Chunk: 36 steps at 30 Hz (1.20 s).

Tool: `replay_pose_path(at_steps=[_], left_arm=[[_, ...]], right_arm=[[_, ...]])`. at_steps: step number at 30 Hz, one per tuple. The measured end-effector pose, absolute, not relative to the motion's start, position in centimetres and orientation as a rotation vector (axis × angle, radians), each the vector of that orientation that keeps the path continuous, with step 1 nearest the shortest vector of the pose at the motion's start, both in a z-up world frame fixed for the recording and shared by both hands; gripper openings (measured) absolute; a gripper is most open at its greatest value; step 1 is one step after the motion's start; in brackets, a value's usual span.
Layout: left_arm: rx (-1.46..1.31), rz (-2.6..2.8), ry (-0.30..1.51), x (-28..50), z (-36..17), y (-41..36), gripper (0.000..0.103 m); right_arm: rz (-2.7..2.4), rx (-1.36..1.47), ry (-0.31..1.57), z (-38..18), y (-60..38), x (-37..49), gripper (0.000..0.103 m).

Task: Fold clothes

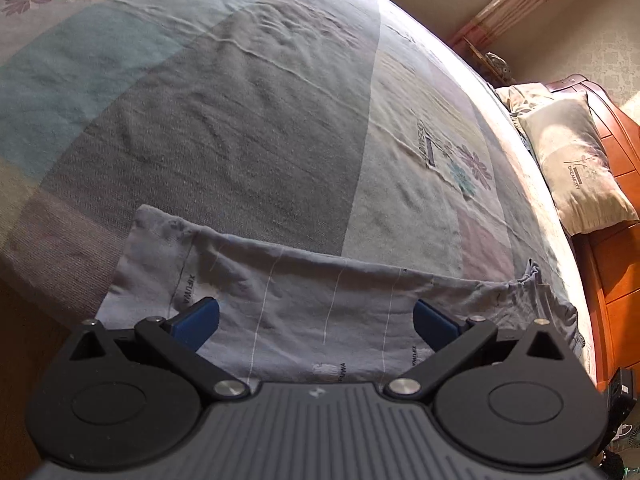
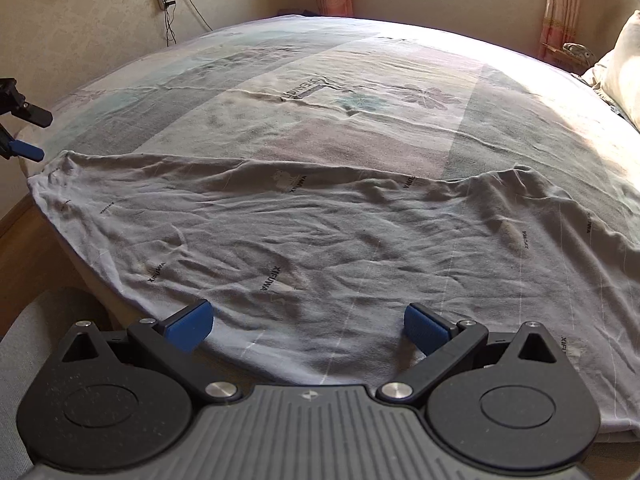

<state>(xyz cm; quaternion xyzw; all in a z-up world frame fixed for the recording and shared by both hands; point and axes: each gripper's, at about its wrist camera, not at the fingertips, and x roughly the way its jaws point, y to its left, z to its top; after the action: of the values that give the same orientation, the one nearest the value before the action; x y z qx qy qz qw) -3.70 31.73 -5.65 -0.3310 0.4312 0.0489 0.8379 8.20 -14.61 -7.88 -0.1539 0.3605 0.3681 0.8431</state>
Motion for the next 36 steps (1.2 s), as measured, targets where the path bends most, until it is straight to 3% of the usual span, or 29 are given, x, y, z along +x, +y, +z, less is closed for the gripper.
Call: replay_pose_path(at_steps=[6, 16, 20, 29, 36], left_arm=[[-0.749, 0.050, 0.846, -6.7, -7.7, 31.8, 0.102], [-0.590, 0.027, 0.761, -6.9, -5.5, 28.6, 0.102], [-0.606, 0.027, 0.770, -7.0, -7.8, 27.7, 0.102], [-0.648, 0.098, 0.715, -9.9, -6.3, 28.8, 0.102], [-0.809, 0.177, 0.687, -11.0, -8.3, 30.9, 0.102]], right_arm=[[0.768, -0.356, 0.792, -8.1, -13.4, 7.2, 0.103], [0.740, -0.356, 0.824, -8.2, -12.4, 7.3, 0.103], [0.726, -0.363, 0.851, -8.1, -11.8, 7.7, 0.103], [0.714, -0.356, 0.855, -8.2, -11.5, 8.0, 0.103], [0.706, -0.350, 0.856, -8.2, -11.3, 8.2, 0.103]])
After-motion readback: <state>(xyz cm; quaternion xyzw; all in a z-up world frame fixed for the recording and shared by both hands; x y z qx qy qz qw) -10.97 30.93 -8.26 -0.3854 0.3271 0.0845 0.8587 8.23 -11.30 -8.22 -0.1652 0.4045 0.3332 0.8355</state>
